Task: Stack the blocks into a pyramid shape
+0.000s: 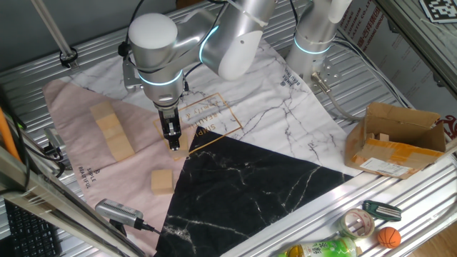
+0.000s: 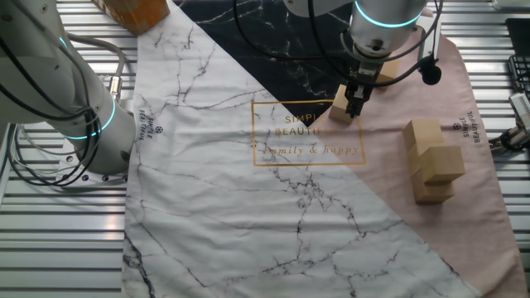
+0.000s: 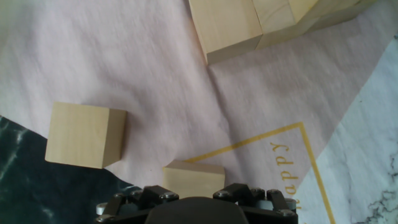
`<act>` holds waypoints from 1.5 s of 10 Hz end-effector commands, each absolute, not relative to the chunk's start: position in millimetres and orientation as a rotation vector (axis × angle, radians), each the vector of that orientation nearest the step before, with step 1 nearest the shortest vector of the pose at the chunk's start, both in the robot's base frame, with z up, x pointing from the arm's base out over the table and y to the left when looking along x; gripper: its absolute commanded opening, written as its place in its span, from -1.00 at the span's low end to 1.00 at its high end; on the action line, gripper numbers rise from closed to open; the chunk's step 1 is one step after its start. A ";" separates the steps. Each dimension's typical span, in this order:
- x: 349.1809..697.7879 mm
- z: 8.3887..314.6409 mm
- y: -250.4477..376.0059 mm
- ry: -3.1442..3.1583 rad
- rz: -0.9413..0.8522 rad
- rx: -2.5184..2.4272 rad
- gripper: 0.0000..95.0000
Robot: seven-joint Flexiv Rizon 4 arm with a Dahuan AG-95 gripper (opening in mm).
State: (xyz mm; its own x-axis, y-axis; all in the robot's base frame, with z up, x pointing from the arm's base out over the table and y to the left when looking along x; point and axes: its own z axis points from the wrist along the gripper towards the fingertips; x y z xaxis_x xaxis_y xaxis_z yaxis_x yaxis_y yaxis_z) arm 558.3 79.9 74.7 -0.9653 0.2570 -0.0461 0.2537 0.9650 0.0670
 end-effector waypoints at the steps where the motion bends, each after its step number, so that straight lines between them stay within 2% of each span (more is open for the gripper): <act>1: 558.1 74.7 80.0 3.061 0.093 0.398 0.60; 2: 558.1 74.7 80.0 3.061 0.093 0.398 0.60; 3: 557.7 59.6 84.9 3.061 0.100 0.398 0.60; 15: 557.7 55.8 85.4 3.064 0.093 0.398 0.60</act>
